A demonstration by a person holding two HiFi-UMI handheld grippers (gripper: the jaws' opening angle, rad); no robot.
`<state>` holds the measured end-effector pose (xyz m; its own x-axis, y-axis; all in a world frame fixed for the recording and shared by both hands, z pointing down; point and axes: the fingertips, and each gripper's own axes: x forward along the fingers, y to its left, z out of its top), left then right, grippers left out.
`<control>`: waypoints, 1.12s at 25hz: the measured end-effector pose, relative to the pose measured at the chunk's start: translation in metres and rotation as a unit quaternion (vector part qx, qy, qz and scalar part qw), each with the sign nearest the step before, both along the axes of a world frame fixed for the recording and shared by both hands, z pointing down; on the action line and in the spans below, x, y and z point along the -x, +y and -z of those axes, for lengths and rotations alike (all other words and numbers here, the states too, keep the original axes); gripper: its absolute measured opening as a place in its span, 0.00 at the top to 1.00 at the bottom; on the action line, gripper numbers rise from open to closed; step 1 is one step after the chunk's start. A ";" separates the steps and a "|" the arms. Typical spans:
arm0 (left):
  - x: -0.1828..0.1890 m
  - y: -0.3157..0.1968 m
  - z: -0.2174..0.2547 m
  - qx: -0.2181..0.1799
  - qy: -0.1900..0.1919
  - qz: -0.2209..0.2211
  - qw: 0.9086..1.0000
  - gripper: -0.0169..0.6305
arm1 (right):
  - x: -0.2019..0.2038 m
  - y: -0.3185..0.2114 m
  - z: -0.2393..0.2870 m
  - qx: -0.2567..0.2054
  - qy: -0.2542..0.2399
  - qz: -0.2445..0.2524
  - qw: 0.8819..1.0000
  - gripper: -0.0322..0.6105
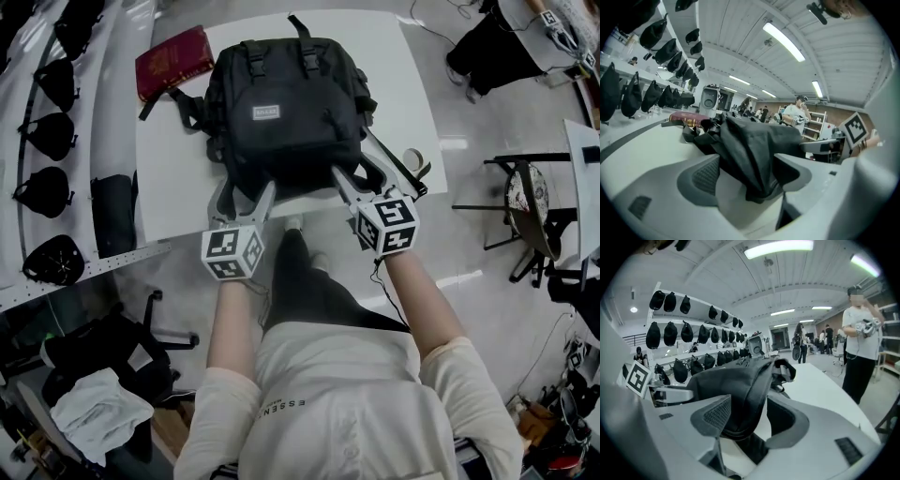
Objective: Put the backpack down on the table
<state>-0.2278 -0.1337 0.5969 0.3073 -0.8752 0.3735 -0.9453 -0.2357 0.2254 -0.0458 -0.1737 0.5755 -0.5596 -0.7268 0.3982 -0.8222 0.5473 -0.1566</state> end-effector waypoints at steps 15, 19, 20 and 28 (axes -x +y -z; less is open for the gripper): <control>-0.023 0.036 0.131 -0.096 -0.059 -0.099 0.989 0.49 | 0.032 0.036 0.125 -0.126 -0.042 0.064 0.989 0.64; -0.028 0.044 0.162 -0.124 -0.062 -0.106 0.985 0.64 | 0.033 0.045 0.152 -0.154 -0.050 0.067 0.985 0.83; -0.028 0.046 0.169 -0.131 -0.067 -0.105 0.983 0.69 | 0.033 0.047 0.157 -0.157 -0.053 0.069 0.984 0.86; -0.019 0.051 0.193 -0.159 -0.086 -0.080 0.980 0.97 | 0.034 0.059 0.186 -0.189 -0.058 0.088 0.976 0.93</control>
